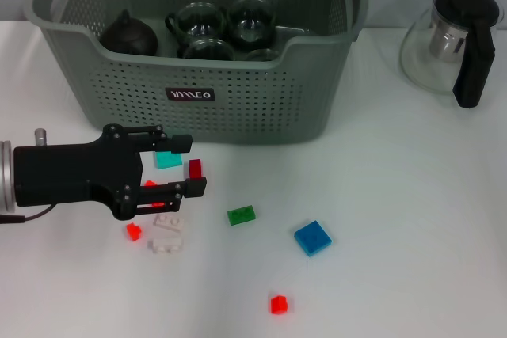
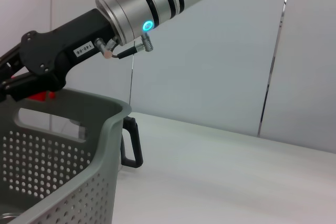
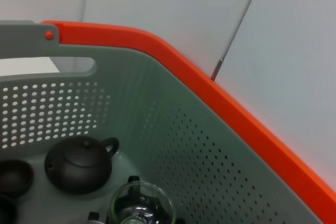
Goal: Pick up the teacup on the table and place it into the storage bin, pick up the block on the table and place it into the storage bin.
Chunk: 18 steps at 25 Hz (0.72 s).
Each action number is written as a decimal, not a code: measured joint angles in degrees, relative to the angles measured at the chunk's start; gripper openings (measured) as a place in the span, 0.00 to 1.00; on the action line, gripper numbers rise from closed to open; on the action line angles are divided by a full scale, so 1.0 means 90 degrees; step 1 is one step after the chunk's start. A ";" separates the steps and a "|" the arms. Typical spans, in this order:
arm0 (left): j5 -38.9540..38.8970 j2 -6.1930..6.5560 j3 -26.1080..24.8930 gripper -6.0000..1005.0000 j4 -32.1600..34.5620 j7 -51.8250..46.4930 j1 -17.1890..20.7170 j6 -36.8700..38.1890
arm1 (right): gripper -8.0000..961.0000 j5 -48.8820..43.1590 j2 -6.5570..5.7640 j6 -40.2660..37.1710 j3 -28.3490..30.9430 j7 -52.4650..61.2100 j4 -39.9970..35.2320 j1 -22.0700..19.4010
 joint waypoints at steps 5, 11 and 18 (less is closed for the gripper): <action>0.0000 0.0000 0.0000 0.65 0.0002 0.0001 -0.0003 0.0000 | 0.37 0.0000 0.0000 -0.0084 -0.0070 0.0040 -0.0068 -0.0017; 0.0000 0.0001 -0.0003 0.65 0.0002 -0.0004 -0.0017 0.0001 | 0.60 0.0005 0.0057 -0.0645 -0.0069 0.0225 -0.0887 -0.0340; -0.0050 0.0000 -0.0010 0.65 0.0002 0.0002 -0.0007 0.0007 | 0.82 0.0055 0.0137 -0.2601 -0.0085 0.1055 -0.3120 -0.1281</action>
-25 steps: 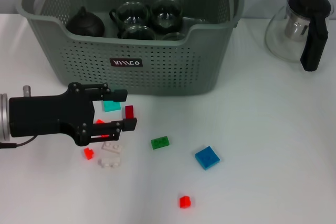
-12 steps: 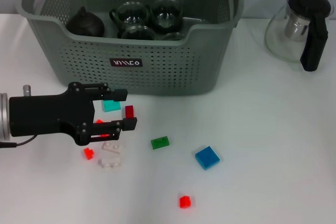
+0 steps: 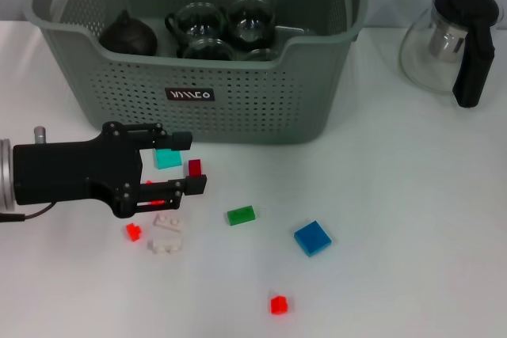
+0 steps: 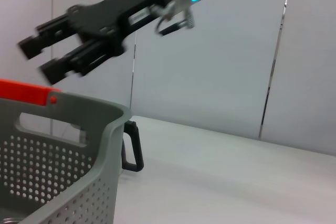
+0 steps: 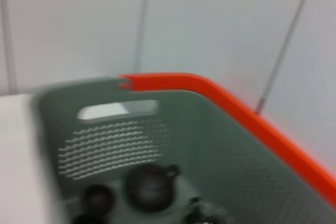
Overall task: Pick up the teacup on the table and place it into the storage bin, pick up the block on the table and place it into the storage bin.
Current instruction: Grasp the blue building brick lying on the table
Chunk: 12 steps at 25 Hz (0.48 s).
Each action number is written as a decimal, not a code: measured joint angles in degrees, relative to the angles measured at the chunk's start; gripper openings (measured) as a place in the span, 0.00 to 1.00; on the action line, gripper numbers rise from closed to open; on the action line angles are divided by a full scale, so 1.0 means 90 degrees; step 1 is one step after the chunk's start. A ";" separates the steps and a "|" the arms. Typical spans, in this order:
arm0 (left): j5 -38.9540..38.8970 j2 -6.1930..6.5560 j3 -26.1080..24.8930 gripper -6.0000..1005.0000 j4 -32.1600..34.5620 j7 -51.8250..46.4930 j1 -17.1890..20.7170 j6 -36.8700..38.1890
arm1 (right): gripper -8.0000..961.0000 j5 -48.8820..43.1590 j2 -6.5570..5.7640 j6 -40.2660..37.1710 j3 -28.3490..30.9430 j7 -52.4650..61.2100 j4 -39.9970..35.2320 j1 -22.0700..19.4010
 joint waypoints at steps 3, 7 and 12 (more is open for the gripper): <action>-0.0002 0.0000 -0.0003 0.65 0.0000 0.0008 0.0012 0.0015 | 0.82 0.0025 0.0000 -0.1128 -0.0012 0.0440 -0.0976 -0.0403; -0.0004 0.0000 -0.0002 0.65 0.0000 0.0050 0.0033 0.0013 | 0.83 0.0034 -0.0008 -0.2375 -0.0097 0.1075 -0.1992 -0.0836; 0.0008 0.0000 -0.0002 0.65 0.0007 0.0097 0.0039 0.0024 | 0.83 -0.0106 -0.0024 -0.3852 -0.0262 0.1370 -0.2576 -0.1021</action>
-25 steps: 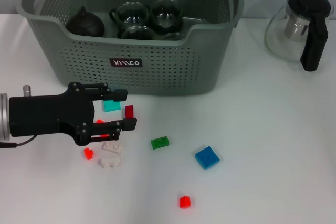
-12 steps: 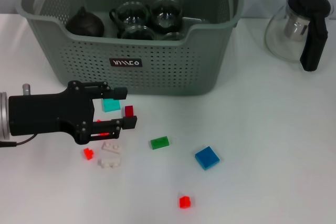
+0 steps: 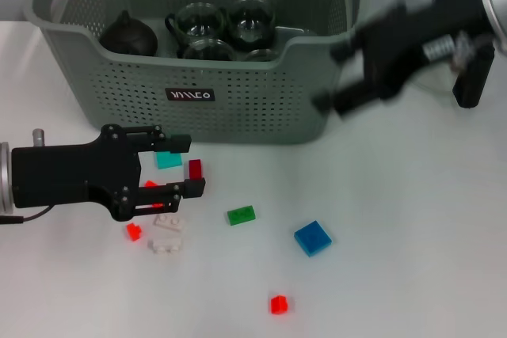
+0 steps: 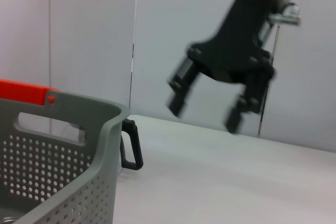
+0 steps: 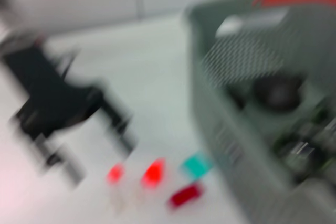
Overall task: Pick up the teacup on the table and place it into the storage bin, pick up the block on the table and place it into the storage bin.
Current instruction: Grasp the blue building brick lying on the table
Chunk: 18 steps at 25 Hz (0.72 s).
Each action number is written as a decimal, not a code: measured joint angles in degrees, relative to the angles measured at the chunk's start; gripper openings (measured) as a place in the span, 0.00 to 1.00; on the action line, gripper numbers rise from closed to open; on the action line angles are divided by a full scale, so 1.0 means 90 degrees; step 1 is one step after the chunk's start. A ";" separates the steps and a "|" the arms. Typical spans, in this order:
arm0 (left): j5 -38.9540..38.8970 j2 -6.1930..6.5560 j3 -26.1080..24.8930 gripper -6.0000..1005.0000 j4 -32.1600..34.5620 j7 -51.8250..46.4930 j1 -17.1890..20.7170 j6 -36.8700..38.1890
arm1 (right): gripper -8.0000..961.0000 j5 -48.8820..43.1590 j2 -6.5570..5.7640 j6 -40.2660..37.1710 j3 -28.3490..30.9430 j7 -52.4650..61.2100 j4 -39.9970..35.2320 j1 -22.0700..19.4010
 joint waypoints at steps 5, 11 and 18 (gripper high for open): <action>0.0020 -0.0008 -0.0010 0.65 -0.0005 0.0069 0.0032 0.0003 | 0.83 -0.0396 0.0007 -0.0546 -0.0490 -0.0222 0.0223 -0.0142; 0.0048 -0.0020 -0.0010 0.65 -0.0007 0.0078 0.0071 0.0036 | 0.83 -0.0571 0.0017 -0.0061 -0.1392 -0.0491 0.1081 -0.0139; 0.0017 -0.0028 -0.0008 0.65 -0.0053 0.0028 0.0077 -0.0001 | 0.83 -0.0696 0.0021 0.0699 -0.1932 -0.0980 0.2374 0.0388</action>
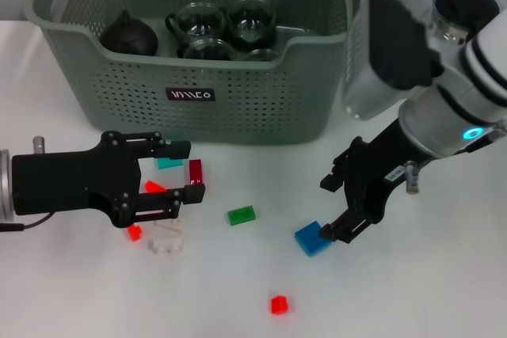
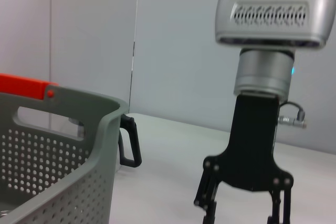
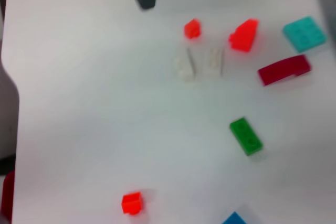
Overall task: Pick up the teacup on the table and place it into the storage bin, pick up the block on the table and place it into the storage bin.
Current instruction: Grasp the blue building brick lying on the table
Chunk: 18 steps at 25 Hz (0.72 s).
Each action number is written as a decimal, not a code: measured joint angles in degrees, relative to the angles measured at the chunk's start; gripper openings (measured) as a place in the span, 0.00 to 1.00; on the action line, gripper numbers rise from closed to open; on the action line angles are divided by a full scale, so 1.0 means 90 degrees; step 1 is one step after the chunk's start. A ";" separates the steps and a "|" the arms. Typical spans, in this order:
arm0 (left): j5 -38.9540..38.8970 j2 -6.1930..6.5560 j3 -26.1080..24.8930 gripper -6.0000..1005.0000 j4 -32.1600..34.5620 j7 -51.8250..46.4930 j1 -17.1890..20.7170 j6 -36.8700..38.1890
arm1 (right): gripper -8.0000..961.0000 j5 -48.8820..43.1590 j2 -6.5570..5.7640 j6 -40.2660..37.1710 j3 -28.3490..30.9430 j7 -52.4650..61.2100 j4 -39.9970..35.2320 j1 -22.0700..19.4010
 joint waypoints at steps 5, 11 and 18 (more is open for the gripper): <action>-0.0016 -0.0004 -0.0001 0.65 -0.0016 -0.0012 0.0017 0.0025 | 0.83 -0.0206 0.0012 0.0399 -0.0282 -0.0357 0.0707 0.0371; -0.0022 -0.0011 0.0000 0.65 -0.0031 0.0009 0.0014 0.0036 | 0.83 -0.0322 0.0022 0.0691 -0.0854 -0.0457 0.1145 0.0715; -0.0033 -0.0012 0.0000 0.65 -0.0143 0.0031 0.0013 -0.0022 | 0.83 -0.0295 0.0069 0.0858 -0.1495 -0.0471 0.1184 0.0807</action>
